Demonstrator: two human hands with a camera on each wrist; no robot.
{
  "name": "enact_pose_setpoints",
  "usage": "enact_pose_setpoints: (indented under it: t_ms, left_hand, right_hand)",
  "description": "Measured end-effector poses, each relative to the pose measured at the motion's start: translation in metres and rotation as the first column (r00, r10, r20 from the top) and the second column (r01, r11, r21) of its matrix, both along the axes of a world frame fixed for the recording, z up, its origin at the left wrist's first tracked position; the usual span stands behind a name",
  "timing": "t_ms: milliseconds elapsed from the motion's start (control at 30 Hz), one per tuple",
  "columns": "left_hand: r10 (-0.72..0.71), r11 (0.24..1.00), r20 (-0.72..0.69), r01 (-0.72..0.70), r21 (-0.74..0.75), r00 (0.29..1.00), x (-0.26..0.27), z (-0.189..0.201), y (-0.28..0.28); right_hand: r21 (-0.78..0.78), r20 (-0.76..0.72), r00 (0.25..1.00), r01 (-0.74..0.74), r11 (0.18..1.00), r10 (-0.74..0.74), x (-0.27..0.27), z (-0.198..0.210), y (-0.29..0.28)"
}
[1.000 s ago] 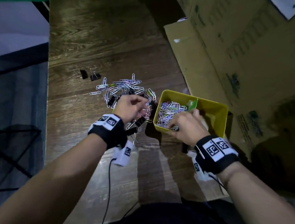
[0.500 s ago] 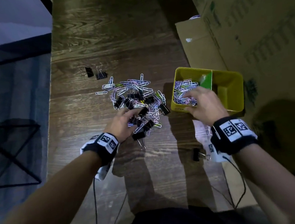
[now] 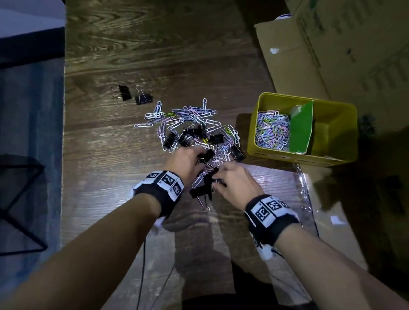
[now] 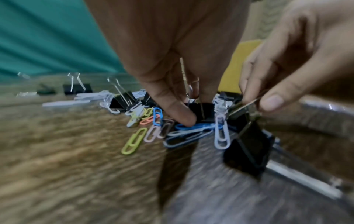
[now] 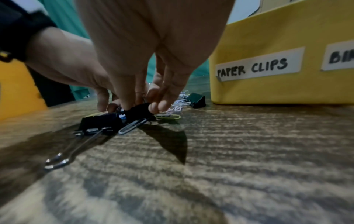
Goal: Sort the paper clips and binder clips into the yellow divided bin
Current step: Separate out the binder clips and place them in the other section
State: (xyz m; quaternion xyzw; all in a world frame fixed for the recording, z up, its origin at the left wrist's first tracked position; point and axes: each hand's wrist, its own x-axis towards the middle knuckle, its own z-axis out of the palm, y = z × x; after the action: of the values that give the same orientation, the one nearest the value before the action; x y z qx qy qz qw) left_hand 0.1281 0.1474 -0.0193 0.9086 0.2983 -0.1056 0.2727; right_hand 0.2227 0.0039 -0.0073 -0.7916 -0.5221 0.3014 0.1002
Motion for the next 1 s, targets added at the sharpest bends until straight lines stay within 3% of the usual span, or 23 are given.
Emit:
enact_pose_setpoints:
  t_ms: [200, 500, 667, 733, 833, 900, 1000]
  left_hand:
    - [0.194, 0.977, -0.062, -0.198, -0.079, 0.979, 0.008, -0.009, 0.001]
    - [0.297, 0.95, 0.047, -0.291, -0.116, 0.954, 0.004, -0.004, 0.005]
    - [0.489, 0.856, 0.122, -0.448, -0.256, 0.864, -0.008, 0.032, 0.01]
    - [0.413, 0.906, 0.188, -0.381, -0.183, 0.891, -0.011, 0.049, 0.0]
    - [0.122, 0.987, 0.225, -0.095, -0.126, 0.967, -0.002, 0.056, -0.042]
    - [-0.084, 0.98, 0.134, 0.106, -0.171, 0.987, 0.011, 0.045, -0.083]
    - [-0.315, 0.922, 0.034, 0.315, -0.225, 0.948, 0.034, 0.024, -0.136]
  right_hand:
    - [0.199, -0.128, 0.98, 0.177, 0.964, -0.153, 0.003, -0.007, -0.012]
    - [0.333, -0.313, 0.909, 0.375, 0.865, -0.274, 0.011, 0.014, -0.022]
    - [0.426, -0.328, 0.874, 0.476, 0.77, -0.359, 0.035, 0.029, -0.056]
    - [0.405, -0.294, 0.837, 0.547, 0.733, -0.462, 0.048, 0.027, -0.074]
    - [0.286, -0.189, 0.772, 0.635, 0.718, -0.607, 0.069, 0.009, -0.101]
    - [0.158, -0.082, 0.75, 0.66, 0.734, -0.657, 0.081, -0.011, -0.116]
    - [-0.024, -0.022, 0.706, 0.708, 0.706, -0.708, 0.092, -0.026, -0.129]
